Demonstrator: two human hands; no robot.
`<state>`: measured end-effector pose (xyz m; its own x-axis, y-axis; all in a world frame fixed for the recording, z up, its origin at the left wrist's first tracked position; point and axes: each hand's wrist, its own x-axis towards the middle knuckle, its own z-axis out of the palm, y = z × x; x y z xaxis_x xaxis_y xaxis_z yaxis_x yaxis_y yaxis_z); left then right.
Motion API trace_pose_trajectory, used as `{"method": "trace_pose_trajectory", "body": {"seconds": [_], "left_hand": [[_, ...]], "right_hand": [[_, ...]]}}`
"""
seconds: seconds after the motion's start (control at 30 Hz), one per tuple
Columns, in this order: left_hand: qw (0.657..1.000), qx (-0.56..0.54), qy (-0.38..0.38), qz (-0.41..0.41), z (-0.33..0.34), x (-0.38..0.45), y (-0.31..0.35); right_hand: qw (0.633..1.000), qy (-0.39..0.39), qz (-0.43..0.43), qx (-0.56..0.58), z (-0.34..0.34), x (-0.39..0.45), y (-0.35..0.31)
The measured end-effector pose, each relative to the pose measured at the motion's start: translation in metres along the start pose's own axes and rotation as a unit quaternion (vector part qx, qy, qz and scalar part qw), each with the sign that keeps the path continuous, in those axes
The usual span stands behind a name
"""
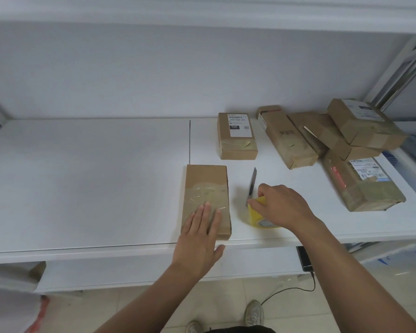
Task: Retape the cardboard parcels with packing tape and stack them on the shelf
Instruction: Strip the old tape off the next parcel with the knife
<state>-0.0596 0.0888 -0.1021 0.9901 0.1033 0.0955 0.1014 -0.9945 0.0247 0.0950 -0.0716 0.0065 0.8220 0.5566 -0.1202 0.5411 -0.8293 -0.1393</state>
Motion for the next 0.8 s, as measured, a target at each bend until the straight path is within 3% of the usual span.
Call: {"method": "trace_pose_trajectory", "body": {"seconds": [0.27, 0.47, 0.8], "left_hand": [[0.998, 0.02, 0.061, 0.026, 0.019, 0.002, -0.01], [0.995, 0.014, 0.093, 0.042, 0.017, 0.005, -0.009], [0.995, 0.034, 0.09, 0.014, 0.016, 0.001, -0.002]], "right_hand": [[0.999, -0.015, -0.008, 0.033, -0.003, 0.001, 0.006], [0.982, -0.092, -0.033, 0.16, -0.002, -0.007, 0.037], [0.994, -0.063, -0.044, 0.076, 0.009, -0.025, 0.05]]}}
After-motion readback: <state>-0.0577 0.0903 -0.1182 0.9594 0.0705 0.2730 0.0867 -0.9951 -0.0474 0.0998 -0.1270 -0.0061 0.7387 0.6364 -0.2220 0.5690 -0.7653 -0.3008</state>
